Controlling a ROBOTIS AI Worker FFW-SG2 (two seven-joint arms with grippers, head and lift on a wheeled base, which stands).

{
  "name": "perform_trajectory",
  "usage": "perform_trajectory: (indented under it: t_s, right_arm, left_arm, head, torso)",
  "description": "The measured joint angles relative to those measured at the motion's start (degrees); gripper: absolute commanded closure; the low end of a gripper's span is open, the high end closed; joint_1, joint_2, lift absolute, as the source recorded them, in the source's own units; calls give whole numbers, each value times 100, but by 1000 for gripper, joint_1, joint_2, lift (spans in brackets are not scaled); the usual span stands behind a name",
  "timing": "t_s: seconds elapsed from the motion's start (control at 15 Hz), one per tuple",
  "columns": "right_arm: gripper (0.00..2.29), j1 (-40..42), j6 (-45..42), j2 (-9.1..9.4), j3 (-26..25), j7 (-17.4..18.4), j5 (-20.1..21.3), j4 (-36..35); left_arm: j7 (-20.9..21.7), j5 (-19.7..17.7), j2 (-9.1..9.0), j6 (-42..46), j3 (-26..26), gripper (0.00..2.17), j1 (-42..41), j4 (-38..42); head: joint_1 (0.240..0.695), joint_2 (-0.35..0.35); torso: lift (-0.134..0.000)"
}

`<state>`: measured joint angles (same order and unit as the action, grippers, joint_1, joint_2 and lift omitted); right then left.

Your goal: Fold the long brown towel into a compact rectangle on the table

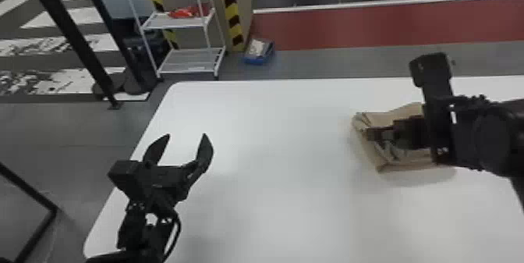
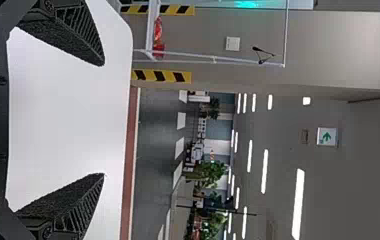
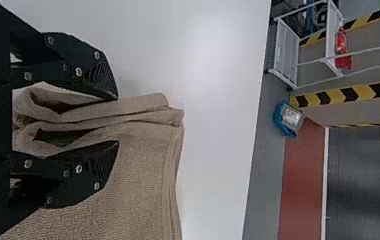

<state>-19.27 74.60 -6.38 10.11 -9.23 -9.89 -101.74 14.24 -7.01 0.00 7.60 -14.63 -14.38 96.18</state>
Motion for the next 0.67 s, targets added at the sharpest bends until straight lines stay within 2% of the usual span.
perform_trajectory:
  t_s: [0.13, 0.2, 0.27, 0.33, 0.4, 0.47, 0.67]
  right_arm:
    - [76, 86, -277, 1, -41, 0, -58, 1]
    - [184, 123, -337, -1, -91, 0, -68, -2]
    - [444, 146, -357, -3, -161, -2, -70, -6]
    - [937, 153, -366, -4, -230, -7, -68, -6]
    - [1649, 149, -374, -8, -301, -15, -54, -6]
    - [2101, 118, -379, -11, -347, -23, -23, 19]
    - [2162, -28, -482, -5, -301, -9, 160, 376]
  left_arm:
    - [0, 1, 0, 0, 3, 87, -7, 2]
    - [0, 1, 0, 0, 3, 87, -14, 12]
    - [0, 1, 0, 0, -1, 87, -20, 14]
    - [0, 0, 0, 0, -5, 87, -25, 14]
    - [0, -1, 0, 0, -6, 87, -27, 13]
    - [0, -1, 0, 0, 1, 87, -25, 5]
    - [0, 1, 0, 0, 28, 87, -9, 0]
  head:
    - [695, 202]
    - [695, 200]
    - [695, 197]
    - [695, 193]
    - [695, 188]
    - [695, 178]
    - [695, 165]
  torso:
    - [-123]
    - [-123]
    - [-123]
    - [-123]
    - [-123]
    - [-123]
    - [-123]
